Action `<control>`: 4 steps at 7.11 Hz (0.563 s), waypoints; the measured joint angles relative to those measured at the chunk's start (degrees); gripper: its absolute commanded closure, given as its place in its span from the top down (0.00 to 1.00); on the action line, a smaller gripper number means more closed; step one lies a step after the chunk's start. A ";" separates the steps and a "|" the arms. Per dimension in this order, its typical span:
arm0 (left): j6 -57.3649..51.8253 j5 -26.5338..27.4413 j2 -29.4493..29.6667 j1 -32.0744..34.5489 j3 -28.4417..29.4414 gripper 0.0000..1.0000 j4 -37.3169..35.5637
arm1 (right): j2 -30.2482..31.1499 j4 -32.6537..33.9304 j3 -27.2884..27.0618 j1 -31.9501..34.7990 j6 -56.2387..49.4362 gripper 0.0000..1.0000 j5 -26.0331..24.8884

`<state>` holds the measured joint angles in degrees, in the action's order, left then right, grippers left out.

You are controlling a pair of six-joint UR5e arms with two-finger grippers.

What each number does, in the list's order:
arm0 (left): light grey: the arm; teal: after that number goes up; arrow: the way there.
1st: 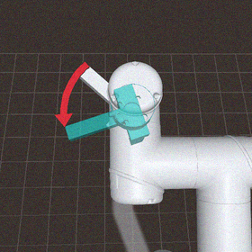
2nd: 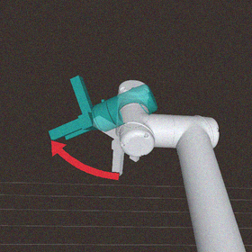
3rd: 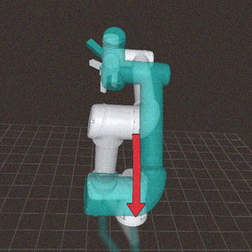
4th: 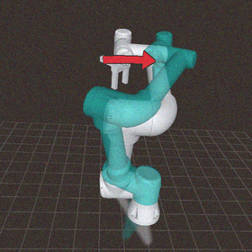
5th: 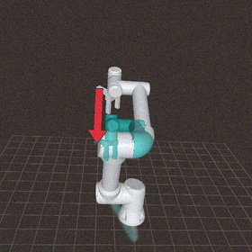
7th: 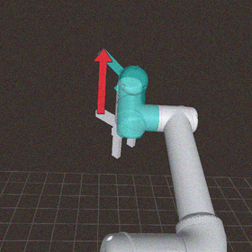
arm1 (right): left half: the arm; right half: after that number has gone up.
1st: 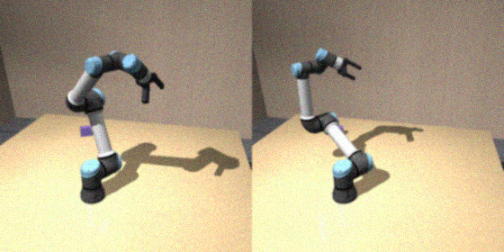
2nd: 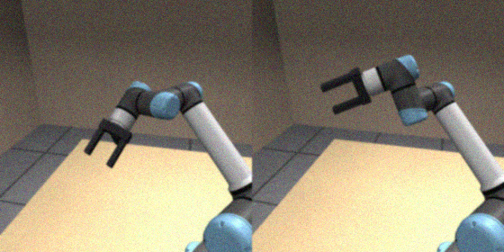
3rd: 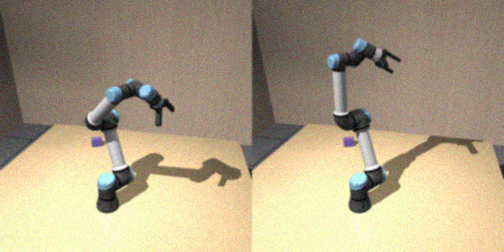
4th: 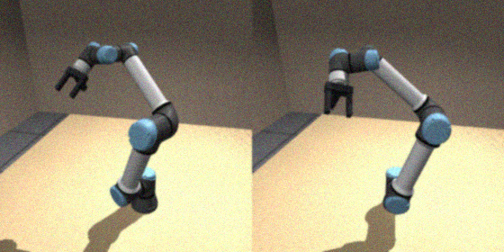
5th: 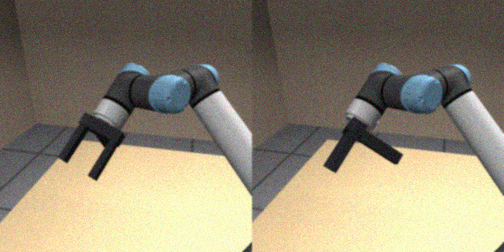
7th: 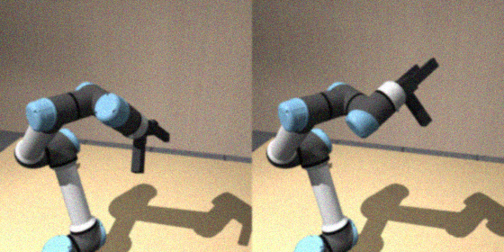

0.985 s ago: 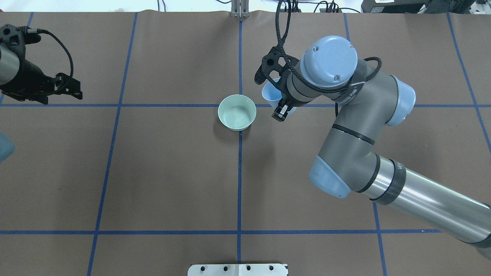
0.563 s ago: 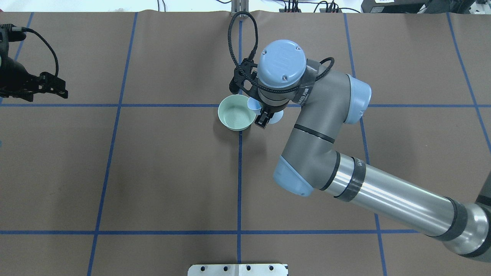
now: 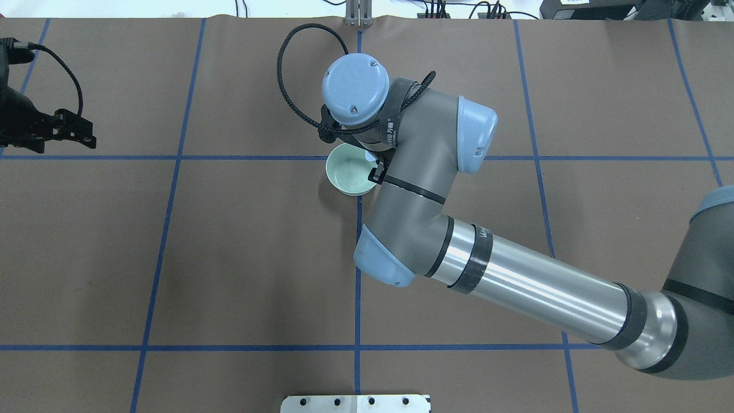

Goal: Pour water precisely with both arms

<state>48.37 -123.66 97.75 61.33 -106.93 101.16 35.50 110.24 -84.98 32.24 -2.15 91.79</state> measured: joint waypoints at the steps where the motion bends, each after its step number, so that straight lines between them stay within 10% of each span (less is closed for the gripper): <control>1: 0.03 0.00 0.04 -0.01 0.21 1.00 0.00 | -1.90 3.43 1.35 -1.96 -0.57 0.00 -5.98; 4: 0.05 0.00 -0.06 -0.04 0.43 1.00 0.00 | -5.75 10.59 6.48 -6.29 -0.99 0.00 -18.37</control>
<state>48.43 -123.66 97.69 61.29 -106.50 101.16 29.74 120.83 -78.50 25.95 -3.14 73.42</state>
